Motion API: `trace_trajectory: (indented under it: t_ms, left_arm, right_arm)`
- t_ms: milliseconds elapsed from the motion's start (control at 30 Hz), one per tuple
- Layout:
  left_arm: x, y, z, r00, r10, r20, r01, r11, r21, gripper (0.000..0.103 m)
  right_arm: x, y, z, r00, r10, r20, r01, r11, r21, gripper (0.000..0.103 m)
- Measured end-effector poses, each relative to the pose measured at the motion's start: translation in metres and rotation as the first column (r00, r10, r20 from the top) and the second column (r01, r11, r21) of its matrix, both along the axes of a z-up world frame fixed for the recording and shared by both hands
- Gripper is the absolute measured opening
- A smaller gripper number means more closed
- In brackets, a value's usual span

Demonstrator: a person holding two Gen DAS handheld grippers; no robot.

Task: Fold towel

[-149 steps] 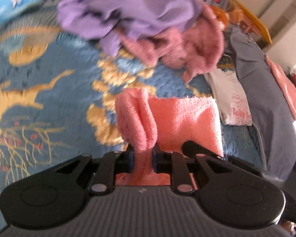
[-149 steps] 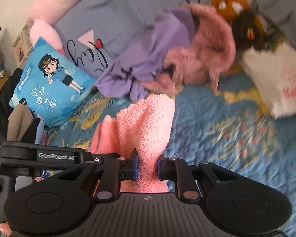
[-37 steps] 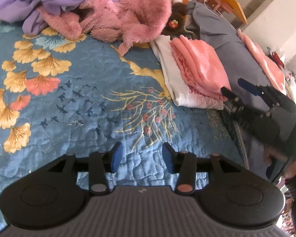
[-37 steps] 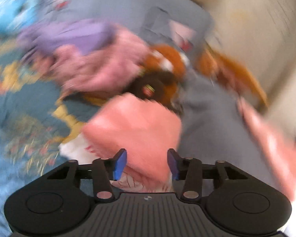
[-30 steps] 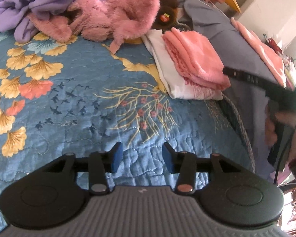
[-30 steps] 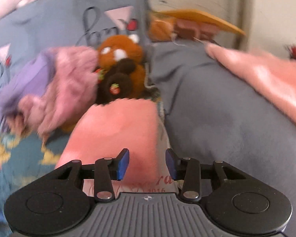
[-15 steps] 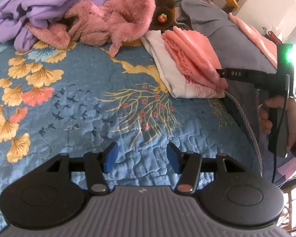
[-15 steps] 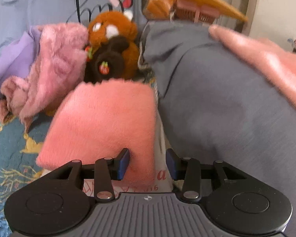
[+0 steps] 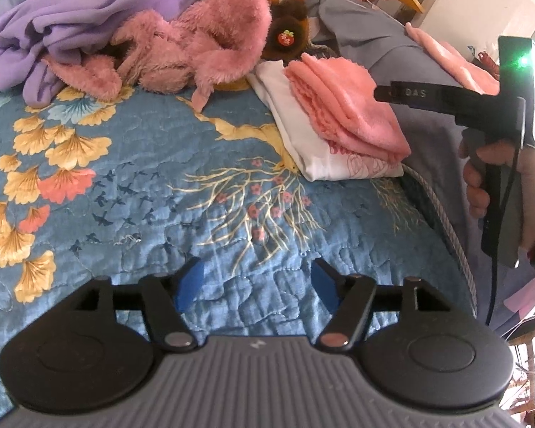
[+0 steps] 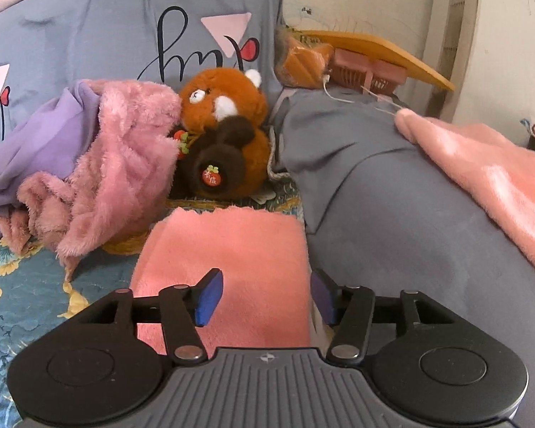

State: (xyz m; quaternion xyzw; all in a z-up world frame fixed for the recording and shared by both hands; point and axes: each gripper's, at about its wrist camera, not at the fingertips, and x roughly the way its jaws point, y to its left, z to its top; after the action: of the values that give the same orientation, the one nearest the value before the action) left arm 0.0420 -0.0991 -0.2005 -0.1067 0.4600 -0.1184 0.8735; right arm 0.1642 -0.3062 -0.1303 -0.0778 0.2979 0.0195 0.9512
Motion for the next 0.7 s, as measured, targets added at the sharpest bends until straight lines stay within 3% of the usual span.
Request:
trace_trajectory:
  t_ms: [233,367,567,700]
  left_arm:
    - [-0.001,-0.001,0.002,1.0,-0.008,0.011,0.008,1.0,0.004,0.076]
    - [0.001,-0.002,0.001,1.0,-0.012,0.011,0.012,1.0,0.0,0.076]
    - [0.003,-0.004,-0.002,1.0,-0.022,0.003,0.022,1.0,-0.004,0.076]
    - [0.003,-0.004,-0.002,1.0,-0.026,0.002,0.026,1.0,-0.008,0.077]
  right_arm:
    - [0.025,-0.006,0.007,0.998,-0.059,0.01,0.058,0.998,0.031,0.058]
    - [0.036,0.0,0.006,0.999,-0.041,0.018,0.041,0.999,0.026,0.058]
    - [0.038,0.01,-0.015,0.999,-0.026,-0.027,0.028,0.996,0.08,0.058]
    - [0.039,0.022,-0.036,0.996,0.01,-0.093,-0.008,1.0,0.028,0.062]
